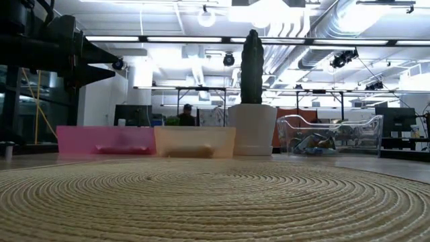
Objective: Pick and place Granola Bars by type
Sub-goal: Put the yellow granola bar into the orange bin
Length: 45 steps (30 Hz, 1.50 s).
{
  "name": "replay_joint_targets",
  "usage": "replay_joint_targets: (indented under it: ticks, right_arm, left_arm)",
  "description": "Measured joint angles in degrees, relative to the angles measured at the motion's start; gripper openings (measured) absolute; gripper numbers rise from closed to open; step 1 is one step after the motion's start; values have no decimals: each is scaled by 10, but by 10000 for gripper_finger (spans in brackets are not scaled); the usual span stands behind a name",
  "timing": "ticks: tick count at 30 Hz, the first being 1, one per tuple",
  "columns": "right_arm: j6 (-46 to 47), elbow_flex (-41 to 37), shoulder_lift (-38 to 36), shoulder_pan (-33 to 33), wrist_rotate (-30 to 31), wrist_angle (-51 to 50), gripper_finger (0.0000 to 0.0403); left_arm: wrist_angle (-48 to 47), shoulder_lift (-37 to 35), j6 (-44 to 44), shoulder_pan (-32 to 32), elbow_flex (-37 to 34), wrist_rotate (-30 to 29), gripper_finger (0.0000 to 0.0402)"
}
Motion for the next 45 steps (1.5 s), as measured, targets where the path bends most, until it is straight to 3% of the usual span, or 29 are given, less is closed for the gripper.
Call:
replay_joint_targets:
  ticks: [8,13,25,31,38,40,42,45]
  right_arm:
    - [5,0,-1,-16,50,178,98]
    - [-34,0,-15,-25,108,210,98]
    - [-278,0,-83,-32,407,212,98]
    - [-348,0,-86,-48,548,207,98]
    - [-290,0,-87,-77,799,123,98]
    - [-250,0,-87,-88,847,77,98]
    - [-199,0,-87,-102,855,25,98]
    - [-92,0,-87,-127,814,-58,98]
  left_arm:
    - [0,0,0,0,0,0,245]
    - [0,0,0,0,0,0,245]
    - [0,0,0,0,0,0,245]
    - [0,0,0,0,0,0,245]
    - [0,0,0,0,0,0,245]
    - [0,0,0,0,0,0,245]
    - [0,0,0,0,0,0,245]
    - [0,0,0,0,0,0,245]
